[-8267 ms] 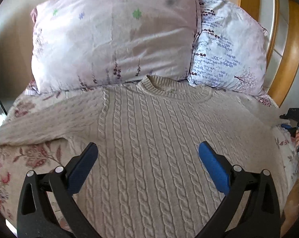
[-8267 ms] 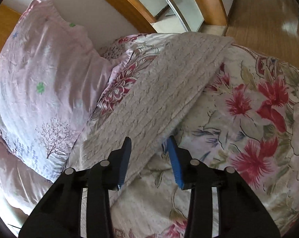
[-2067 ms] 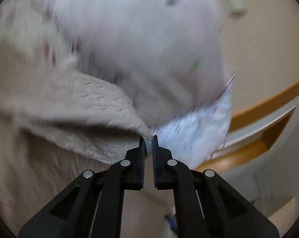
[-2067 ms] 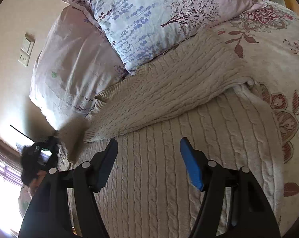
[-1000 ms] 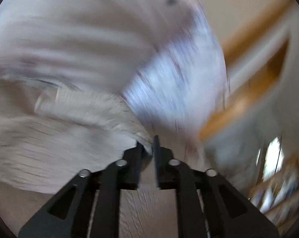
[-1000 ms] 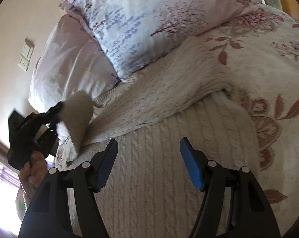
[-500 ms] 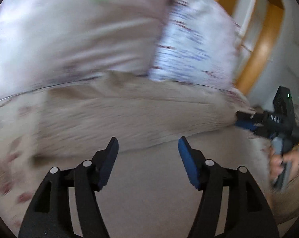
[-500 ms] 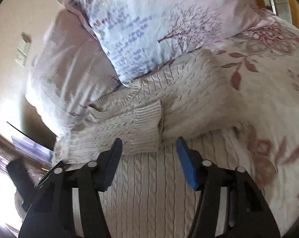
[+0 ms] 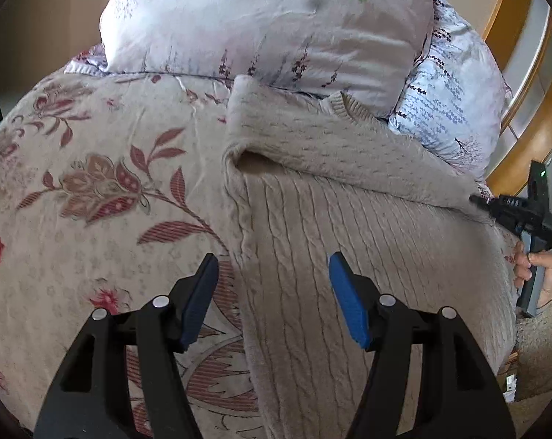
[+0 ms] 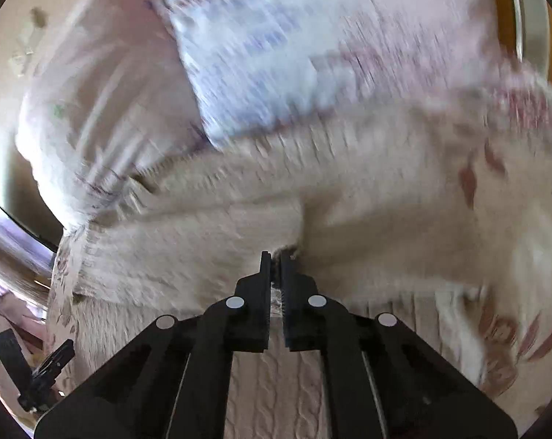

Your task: Fold small clothes

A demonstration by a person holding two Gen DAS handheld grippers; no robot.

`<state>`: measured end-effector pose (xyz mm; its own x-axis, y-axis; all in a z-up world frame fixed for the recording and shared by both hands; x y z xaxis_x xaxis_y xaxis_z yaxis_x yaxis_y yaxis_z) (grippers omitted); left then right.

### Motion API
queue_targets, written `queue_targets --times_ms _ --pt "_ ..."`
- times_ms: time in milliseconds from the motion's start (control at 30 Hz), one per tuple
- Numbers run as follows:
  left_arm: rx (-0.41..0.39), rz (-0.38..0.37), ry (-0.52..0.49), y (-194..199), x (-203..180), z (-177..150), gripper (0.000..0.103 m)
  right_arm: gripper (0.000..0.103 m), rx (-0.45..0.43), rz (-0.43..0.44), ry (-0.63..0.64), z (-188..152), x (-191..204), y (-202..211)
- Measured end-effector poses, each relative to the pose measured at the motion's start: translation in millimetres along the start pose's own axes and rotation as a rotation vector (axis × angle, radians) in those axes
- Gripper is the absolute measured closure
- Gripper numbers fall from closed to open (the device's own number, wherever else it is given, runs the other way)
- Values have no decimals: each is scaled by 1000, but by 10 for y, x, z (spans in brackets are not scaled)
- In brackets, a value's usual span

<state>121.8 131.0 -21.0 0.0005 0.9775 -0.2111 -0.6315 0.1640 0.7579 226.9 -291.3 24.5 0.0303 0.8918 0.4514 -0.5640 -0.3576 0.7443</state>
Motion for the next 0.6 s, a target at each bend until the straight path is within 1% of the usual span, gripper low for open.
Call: queue_targets --times_ms 33,100,133,167,200,233,300,367,400,467,533,567,600 --pt "2 -3 1 -15 -11 -5 40 99 -40 5 25 53 58 64" --pt "-2 -5 1 -22 -15 -23 39 99 -150 16 86 193 212 265" --pt "-2 -5 0 -28 -30 -31 39 100 -201 4 110 245 268 353" --pt "-4 -7 0 -25 -32 -36 39 101 -218 -13 119 270 278 366" --pt "-6 -12 1 -21 -32 -43 38 101 -217 -40 126 279 256 336" --pt "-7 -15 1 -20 -32 -44 38 101 -192 -81 126 271 194 256" --pt "-10 -19 2 -12 -36 -55 38 101 -79 -165 72 193 -67 -29" --pt "-10 -23 3 -4 -36 -62 37 101 15 -171 -9 88 -279 -223" --pt "-9 -29 5 5 -35 -71 37 101 25 -154 -37 50 -339 -259" --pt "-9 -40 9 12 -26 -78 37 100 13 -153 -39 57 -345 -212" --pt "-8 -56 17 24 -16 -87 37 89 13 -126 -78 64 -365 -121" --pt "-7 -69 25 31 -9 -93 37 71 12 -88 -104 61 -375 -27" --pt "-6 -86 34 41 1 -102 37 47 3 -65 -116 39 -377 51"
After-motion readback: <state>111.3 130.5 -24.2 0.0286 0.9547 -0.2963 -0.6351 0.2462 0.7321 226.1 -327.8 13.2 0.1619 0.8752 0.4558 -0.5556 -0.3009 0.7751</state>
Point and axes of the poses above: each gripper's, at about its wrist camera, not at the fingertips, and y roughly against the way its jaws point, x to its left, z to its top, the point moved 4 cm from there along -y, roughly the way its jaws point, and after that the axes turned 6 degrees about z, right-handed, at the moved point
